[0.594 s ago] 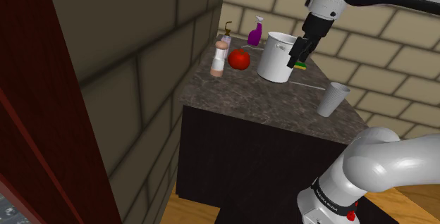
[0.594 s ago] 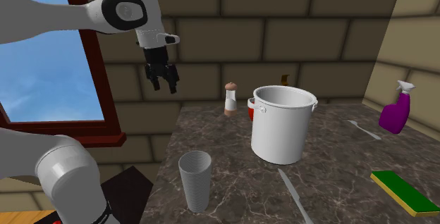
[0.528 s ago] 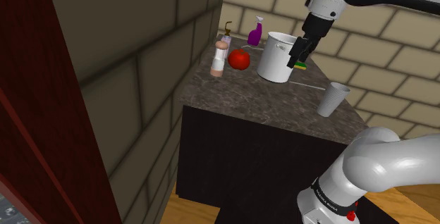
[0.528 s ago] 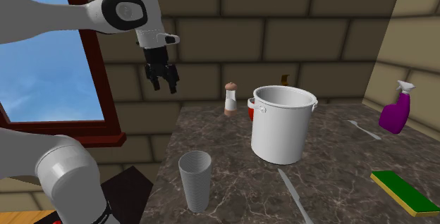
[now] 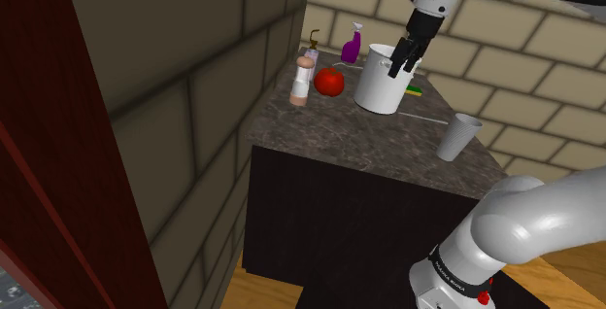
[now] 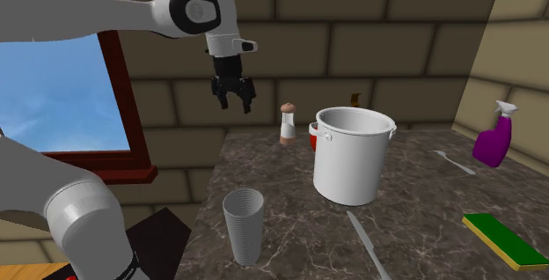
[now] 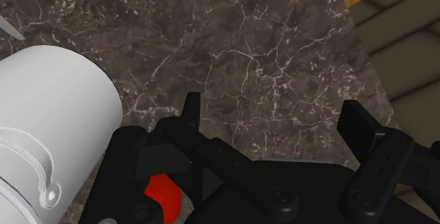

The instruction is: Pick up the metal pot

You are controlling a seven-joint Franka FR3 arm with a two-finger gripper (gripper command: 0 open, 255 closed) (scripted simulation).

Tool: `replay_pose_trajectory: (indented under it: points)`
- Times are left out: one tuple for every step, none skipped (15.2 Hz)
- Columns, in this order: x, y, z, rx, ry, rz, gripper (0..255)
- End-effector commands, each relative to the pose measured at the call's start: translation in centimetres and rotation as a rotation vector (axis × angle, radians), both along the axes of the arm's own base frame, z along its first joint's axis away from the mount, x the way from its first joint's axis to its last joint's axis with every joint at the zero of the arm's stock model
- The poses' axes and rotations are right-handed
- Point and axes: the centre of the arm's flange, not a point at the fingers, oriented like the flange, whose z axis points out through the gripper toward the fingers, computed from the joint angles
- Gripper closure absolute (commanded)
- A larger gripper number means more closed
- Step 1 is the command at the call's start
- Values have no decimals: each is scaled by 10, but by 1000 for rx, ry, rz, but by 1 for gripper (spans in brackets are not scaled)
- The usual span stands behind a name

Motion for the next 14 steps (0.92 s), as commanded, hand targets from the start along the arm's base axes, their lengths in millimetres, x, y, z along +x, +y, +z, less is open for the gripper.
replay_pose_trajectory:
  points:
    - [20, -22, -4, 2, 1, -1, 0]
    - [30, -31, -4, 3, 2, -2, 0]
    - [39, -41, -3, 4, 2, -2, 0]
    - [48, -51, -3, 6, 3, -3, 0]
    - [58, -60, -3, 7, 3, -4, 0]
    - [67, -70, -2, 9, 4, -4, 0]
    - [77, -79, -2, 10, 4, -5, 0]
    - [86, -89, -2, 12, 5, -6, 0]
    - [95, -99, -2, 13, 5, -6, 0]
    - [105, -108, -1, 14, 6, -7, 0]
    - [114, -118, -1, 16, 6, -7, 0]
    - [123, -127, -1, 17, 7, -8, 0]
    - [133, -137, -1, 19, 7, -9, 0]
    - [142, -147, -1, 20, 8, -9, 0]
